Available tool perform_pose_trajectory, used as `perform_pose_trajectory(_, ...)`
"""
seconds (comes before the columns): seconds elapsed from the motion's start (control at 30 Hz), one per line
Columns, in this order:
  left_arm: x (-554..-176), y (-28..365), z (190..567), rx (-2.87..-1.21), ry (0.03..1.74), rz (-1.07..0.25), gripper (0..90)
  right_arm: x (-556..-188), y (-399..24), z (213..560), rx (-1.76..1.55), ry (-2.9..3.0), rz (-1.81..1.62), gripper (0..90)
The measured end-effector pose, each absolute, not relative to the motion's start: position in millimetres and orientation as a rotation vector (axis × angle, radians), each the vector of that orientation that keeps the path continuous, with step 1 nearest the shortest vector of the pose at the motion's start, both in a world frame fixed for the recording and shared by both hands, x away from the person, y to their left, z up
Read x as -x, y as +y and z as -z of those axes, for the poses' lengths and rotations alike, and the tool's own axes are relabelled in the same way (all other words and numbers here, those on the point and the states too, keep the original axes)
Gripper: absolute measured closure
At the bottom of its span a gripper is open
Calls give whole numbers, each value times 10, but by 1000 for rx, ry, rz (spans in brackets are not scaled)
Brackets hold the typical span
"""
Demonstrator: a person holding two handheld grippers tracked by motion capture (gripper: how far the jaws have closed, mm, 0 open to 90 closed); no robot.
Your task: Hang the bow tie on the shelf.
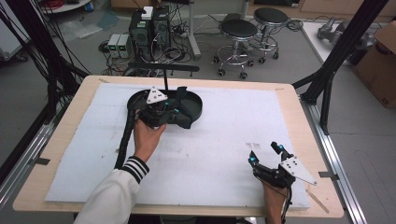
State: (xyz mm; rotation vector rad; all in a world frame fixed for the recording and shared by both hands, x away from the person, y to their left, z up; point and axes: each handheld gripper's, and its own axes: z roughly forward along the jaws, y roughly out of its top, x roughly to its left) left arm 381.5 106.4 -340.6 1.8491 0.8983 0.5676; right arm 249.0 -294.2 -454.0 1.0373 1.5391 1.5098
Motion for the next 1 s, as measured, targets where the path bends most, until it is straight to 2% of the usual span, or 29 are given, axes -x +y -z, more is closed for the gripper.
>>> perform_pose_trajectory(0.53, -3850, 1394, 3108, -1710, 930, -650, 753, -2495, -2943, 4538, -1046, 1540, -1508, 113)
perform_pose_trajectory(1.0, -3990, 1638, 2908, -1626, 974, -670, 755, -2496, -2943, 4538, -1042, 1541, -1507, 113)
